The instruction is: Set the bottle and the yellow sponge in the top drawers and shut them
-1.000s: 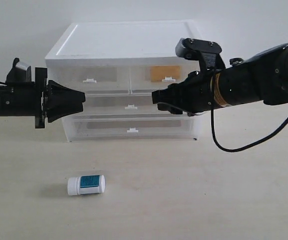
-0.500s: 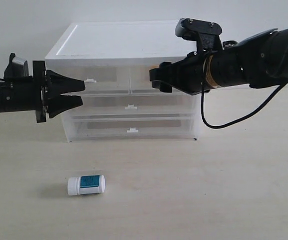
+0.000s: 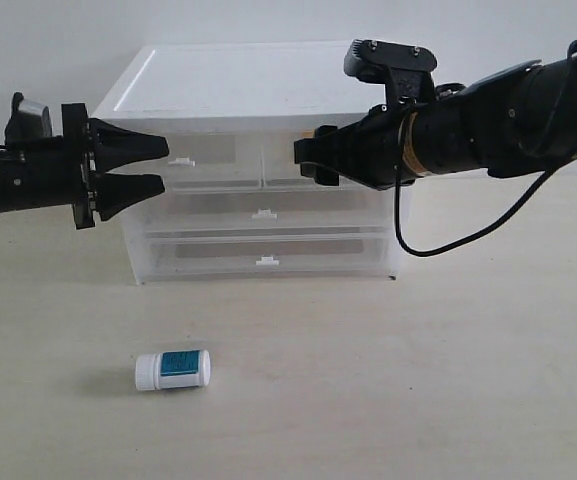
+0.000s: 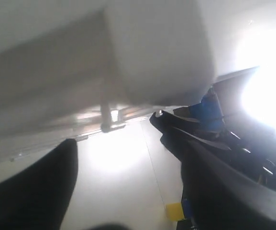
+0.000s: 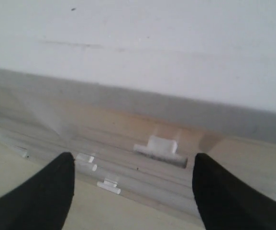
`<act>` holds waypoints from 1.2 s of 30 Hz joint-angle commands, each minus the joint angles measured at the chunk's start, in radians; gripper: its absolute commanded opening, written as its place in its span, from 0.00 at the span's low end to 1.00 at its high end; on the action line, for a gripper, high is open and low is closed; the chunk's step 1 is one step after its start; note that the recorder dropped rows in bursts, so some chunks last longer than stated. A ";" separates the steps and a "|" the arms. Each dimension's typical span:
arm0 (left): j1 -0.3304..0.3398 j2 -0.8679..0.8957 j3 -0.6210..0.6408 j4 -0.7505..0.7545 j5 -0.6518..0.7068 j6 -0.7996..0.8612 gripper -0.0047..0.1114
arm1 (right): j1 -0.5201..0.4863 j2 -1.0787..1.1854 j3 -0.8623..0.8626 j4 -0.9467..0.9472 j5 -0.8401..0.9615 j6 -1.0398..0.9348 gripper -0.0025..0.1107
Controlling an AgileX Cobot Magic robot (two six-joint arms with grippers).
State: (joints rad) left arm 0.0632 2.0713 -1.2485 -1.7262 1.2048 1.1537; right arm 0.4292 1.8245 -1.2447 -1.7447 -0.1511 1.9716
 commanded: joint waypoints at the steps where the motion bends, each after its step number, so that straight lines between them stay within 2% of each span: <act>1: -0.033 0.025 -0.051 0.000 -0.006 -0.040 0.55 | -0.011 0.002 -0.026 0.000 0.075 -0.033 0.59; 6: -0.055 0.067 -0.100 0.009 -0.002 -0.044 0.54 | -0.011 0.002 -0.026 0.000 0.071 -0.040 0.59; 19: -0.055 0.083 -0.157 0.014 0.016 -0.039 0.53 | -0.011 0.002 -0.026 0.000 0.070 -0.055 0.59; 22: -0.055 0.083 -0.165 0.012 0.016 -0.039 0.47 | -0.011 0.002 -0.026 0.000 0.070 -0.055 0.59; 29: -0.048 0.083 -0.165 0.010 -0.027 -0.017 0.20 | -0.011 0.002 -0.026 0.000 0.070 -0.064 0.59; 34: -0.048 0.083 -0.165 0.010 -0.025 0.029 0.07 | -0.011 0.002 -0.026 0.000 0.070 -0.064 0.59; 36: -0.048 0.083 -0.165 0.016 -0.015 0.031 0.07 | -0.011 0.002 -0.026 0.000 0.070 -0.068 0.59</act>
State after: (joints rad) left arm 0.0103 2.1632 -1.3997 -1.6631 1.1840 1.1168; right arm 0.4292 1.8245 -1.2453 -1.7447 -0.1531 1.9287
